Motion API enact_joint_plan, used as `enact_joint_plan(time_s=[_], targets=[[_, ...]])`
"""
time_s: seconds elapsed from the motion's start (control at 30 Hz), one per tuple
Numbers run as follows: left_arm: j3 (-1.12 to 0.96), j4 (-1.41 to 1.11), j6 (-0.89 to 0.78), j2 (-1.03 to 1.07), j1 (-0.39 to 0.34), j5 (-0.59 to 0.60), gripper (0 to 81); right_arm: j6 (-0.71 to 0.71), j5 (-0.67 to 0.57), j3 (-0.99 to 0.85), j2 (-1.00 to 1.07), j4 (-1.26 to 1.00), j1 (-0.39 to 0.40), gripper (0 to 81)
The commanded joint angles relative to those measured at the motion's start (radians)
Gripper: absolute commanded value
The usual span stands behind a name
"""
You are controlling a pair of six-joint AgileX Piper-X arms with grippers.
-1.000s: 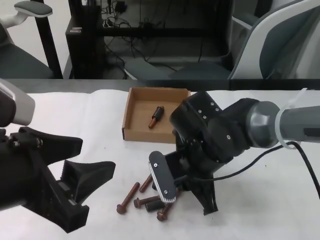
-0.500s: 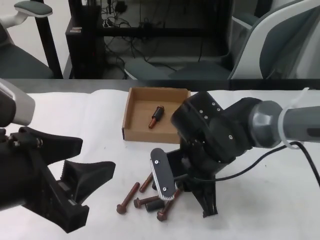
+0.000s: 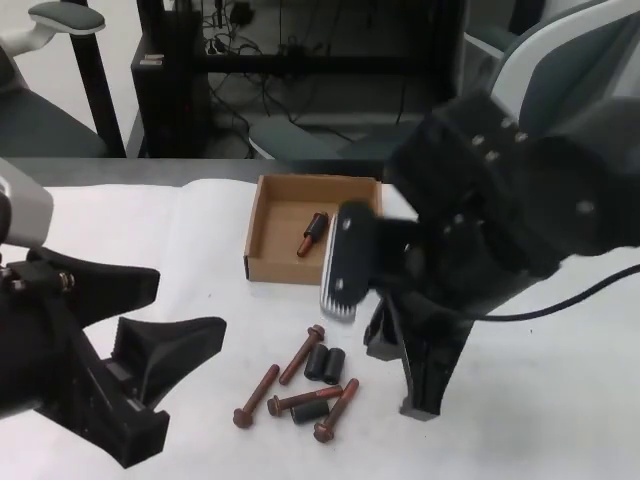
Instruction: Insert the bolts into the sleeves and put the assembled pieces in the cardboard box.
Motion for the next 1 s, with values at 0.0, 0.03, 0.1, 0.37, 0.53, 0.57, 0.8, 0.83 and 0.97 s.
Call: enact_joint_plan(time_s=[0.0, 0.03, 0.1, 0.37, 0.53, 0.57, 0.8, 0.83, 0.97], targets=[[-0.005, -0.011, 0.002, -0.006, -0.004, -0.015, 59.9, 0.17, -0.04, -0.001, -0.1, 0.011, 0.03, 0.4], [-0.005, -0.011, 0.002, -0.004, -0.004, -0.026, 59.9, 0.2, -0.04, -0.001, -0.12, 0.01, 0.04, 0.4], [-0.005, -0.011, 0.002, 0.003, -0.004, -0.038, 59.9, 0.277, -0.04, 0.01, -0.17, -0.001, 0.069, 0.4], [-0.005, -0.011, 0.077, 0.093, -0.004, -0.049, 59.9, 0.568, 0.085, 0.248, -0.37, -0.232, 0.198, 0.4], [-0.005, -0.011, 0.076, 0.204, -0.004, -0.047, 59.9, 0.686, 0.19, 0.359, -0.449, -0.341, 0.243, 0.4], [-0.007, -0.011, 0.076, 0.226, -0.004, -0.047, 59.9, 0.7, 0.202, 0.372, -0.46, -0.352, 0.243, 0.4], [-0.087, 0.037, 0.147, 0.455, -0.004, -0.017, 59.9, 0.723, 0.209, 0.4, -0.5, -0.358, 0.236, 0.4], [-0.112, 0.055, 0.158, 0.493, -0.001, -0.023, 59.9, 0.723, 0.209, 0.4, -0.503, -0.358, 0.232, 0.4], [-0.219, 0.14, 0.161, 0.643, -0.001, -0.033, 59.9, 0.734, 0.207, 0.4, -0.52, -0.358, 0.202, 0.4]])
